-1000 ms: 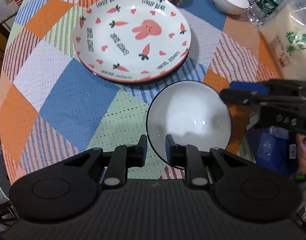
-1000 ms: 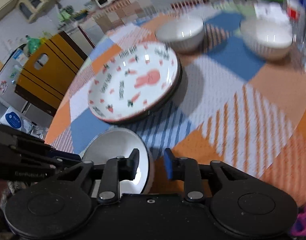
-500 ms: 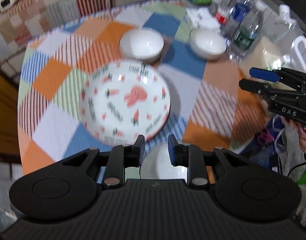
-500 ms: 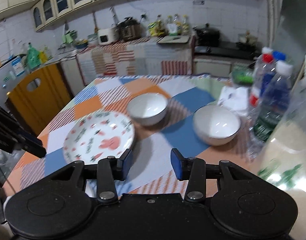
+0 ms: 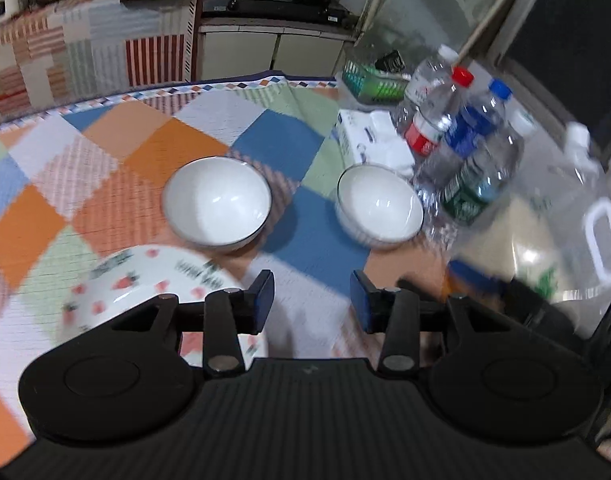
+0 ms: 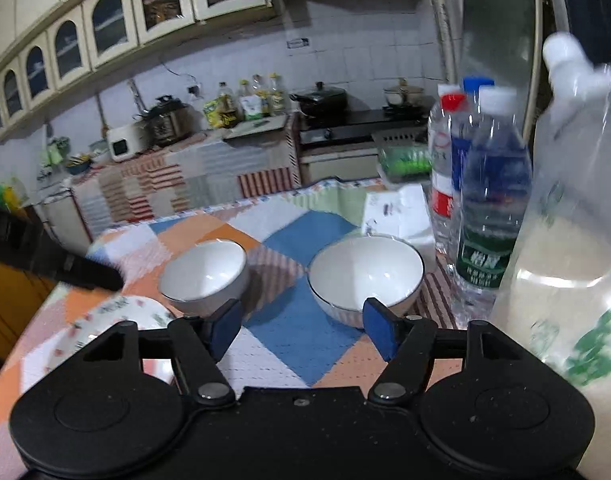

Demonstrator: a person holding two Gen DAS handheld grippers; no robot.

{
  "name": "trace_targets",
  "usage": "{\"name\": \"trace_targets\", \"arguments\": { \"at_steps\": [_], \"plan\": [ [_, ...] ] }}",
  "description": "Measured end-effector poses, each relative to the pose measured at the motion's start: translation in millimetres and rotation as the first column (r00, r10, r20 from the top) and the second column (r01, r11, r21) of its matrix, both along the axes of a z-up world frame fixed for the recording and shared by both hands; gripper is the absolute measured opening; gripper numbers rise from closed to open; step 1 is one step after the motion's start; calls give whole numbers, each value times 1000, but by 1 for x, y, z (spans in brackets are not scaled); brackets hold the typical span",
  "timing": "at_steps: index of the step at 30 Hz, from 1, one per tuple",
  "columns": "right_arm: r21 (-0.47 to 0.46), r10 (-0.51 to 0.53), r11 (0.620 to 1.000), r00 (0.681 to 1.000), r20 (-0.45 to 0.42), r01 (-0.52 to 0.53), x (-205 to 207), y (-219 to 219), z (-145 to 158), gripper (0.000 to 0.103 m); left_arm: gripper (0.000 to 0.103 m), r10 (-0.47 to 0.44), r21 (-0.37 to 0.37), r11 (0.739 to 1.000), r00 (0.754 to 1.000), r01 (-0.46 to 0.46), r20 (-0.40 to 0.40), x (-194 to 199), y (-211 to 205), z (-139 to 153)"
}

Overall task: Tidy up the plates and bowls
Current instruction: 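Carry the held bowl over the white bowl beside the tissue box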

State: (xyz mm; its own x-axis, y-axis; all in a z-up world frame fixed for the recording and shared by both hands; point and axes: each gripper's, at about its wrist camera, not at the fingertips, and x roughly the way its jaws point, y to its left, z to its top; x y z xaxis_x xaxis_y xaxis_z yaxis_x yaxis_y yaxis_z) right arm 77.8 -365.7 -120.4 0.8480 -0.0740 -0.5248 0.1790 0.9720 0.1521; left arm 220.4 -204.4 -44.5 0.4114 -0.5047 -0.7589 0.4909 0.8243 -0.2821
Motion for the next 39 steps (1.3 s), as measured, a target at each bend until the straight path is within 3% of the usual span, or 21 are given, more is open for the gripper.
{"name": "trace_targets", "arguments": {
  "at_steps": [5,12,16,19,23,30,32,34,39],
  "plan": [
    [5,-33,999,998,-62,33,24,0,-37,75,49,1,-52,999,1000,-2,-13,29,-30,-28],
    [-34,-158,987,979,-130,155,59,-10,-80,76,49,-23,-33,999,998,20,-64,67,-76,-70],
    [-22,-211,977,968,-133,210,72,-22,-97,77,48,-23,-16,1000,998,22,-55,79,-95,-82],
    [-46,-192,981,974,-119,188,80,-22,-99,79,48,-14,-54,999,996,9,-84,88,-103,-88],
    [-63,-177,983,979,-104,171,89,-24,-100,96,47,12,-87,996,993,-23,-120,98,-116,-98],
    [-64,-204,978,973,-105,198,106,-38,-101,98,32,35,-114,992,981,-57,-192,114,-129,-116],
    [-75,-194,980,974,-113,187,113,-41,-101,98,19,53,-108,991,973,-79,-227,119,-128,-122],
    [-106,-173,981,979,-109,162,119,-41,-102,98,13,57,-113,990,967,-87,-250,123,-127,-129],
    [-182,-130,978,983,-132,105,133,-35,-102,99,11,54,-130,987,962,-92,-267,122,-123,-133]
  ]
}}
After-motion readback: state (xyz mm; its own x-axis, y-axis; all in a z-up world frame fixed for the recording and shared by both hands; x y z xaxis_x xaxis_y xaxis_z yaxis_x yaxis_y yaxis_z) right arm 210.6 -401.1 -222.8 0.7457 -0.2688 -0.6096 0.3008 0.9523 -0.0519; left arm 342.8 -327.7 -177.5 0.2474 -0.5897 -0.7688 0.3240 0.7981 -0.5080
